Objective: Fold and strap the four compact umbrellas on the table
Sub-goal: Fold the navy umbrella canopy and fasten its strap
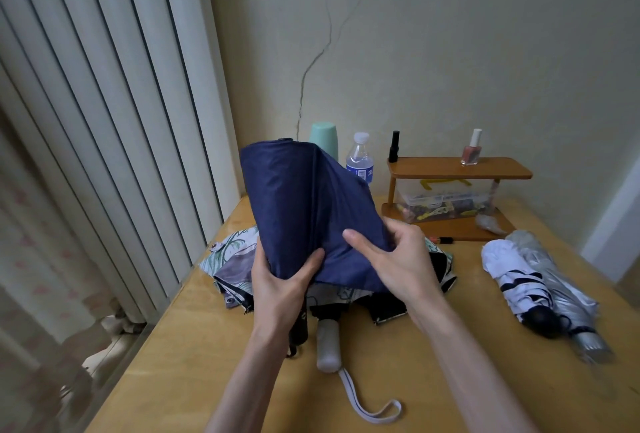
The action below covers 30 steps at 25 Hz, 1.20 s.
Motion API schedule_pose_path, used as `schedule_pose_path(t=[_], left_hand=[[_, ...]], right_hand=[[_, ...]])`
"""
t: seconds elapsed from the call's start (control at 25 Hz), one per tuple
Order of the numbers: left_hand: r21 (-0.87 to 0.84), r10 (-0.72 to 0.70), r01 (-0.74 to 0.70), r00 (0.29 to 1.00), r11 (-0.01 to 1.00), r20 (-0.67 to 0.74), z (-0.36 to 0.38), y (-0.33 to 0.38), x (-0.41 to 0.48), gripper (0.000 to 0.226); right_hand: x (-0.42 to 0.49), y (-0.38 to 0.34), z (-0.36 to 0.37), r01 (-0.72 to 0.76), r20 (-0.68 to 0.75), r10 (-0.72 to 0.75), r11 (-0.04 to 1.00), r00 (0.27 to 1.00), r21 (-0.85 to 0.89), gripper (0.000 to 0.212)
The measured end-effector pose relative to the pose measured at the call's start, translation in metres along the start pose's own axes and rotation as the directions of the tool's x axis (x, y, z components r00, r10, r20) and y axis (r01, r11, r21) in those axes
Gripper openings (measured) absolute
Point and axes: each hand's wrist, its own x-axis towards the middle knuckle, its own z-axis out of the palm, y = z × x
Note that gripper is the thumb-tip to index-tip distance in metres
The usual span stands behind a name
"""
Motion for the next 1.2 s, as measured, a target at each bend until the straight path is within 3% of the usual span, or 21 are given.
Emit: schedule_pose_path(t=[0.12,0.2,0.32,0.4,0.48,0.6,0.8,0.96,1.12,1.16,1.2], left_hand=[[-0.075,-0.036,0.032,0.998,0.997,-0.058,-0.005,-0.001,0.004,0.061],[-0.091,-0.054,0.048,0.996,0.995,-0.065,-0.007,-0.001,0.006,0.059],[-0.099,-0.070,0.062,0.995,0.993,-0.077,-0.007,-0.002,0.008,0.055],[-0.108,-0.072,0.063,0.994,0.992,-0.087,-0.008,-0.002,0.010,0.059],[-0.130,-0.090,0.078,0.992,0.988,-0.088,-0.008,-0.002,0.009,0.062],[-0.150,-0.104,0.094,0.993,0.984,-0.064,-0.009,0.000,0.008,0.058],[-0.176,-0.148,0.139,0.988,0.975,-0.037,-0.018,0.003,0.013,0.056],[-0.160,-0.134,0.128,0.991,0.979,-0.030,-0.021,0.005,0.014,0.066],[-0.190,-0.145,0.140,0.989,0.972,-0.013,-0.020,0.006,0.013,0.069],[-0.191,-0.148,0.144,0.989,0.971,-0.010,-0.020,0.005,0.013,0.067],[-0.177,-0.148,0.144,0.989,0.974,-0.009,-0.022,0.004,0.013,0.067]], right_hand=[[0.002,0.001,-0.006,-0.019,-0.078,0.028,0.994,0.997,0.106,0.013],[0.003,0.002,-0.008,0.005,-0.101,0.007,0.992,0.995,0.125,0.023],[0.002,0.001,-0.019,0.036,0.195,-0.032,0.999,0.980,-0.015,0.081],[0.003,0.000,-0.025,0.165,0.359,-0.095,0.972,0.929,-0.168,0.097],[0.006,0.004,-0.025,0.217,0.332,-0.156,0.964,0.930,-0.154,0.080],[0.006,0.005,-0.018,0.232,0.179,-0.205,0.962,0.962,-0.144,0.061],[0.008,0.009,-0.023,0.267,-0.110,-0.316,0.909,0.942,-0.320,0.058],[0.007,0.015,-0.027,0.319,-0.102,-0.438,0.777,0.893,-0.542,0.051],[0.003,0.020,-0.026,0.369,-0.069,-0.615,0.554,0.785,-0.746,0.047],[0.004,0.019,-0.027,0.386,-0.036,-0.579,0.587,0.814,-0.711,0.055],[0.006,0.017,-0.031,0.377,0.008,-0.465,0.707,0.885,-0.599,0.066]])
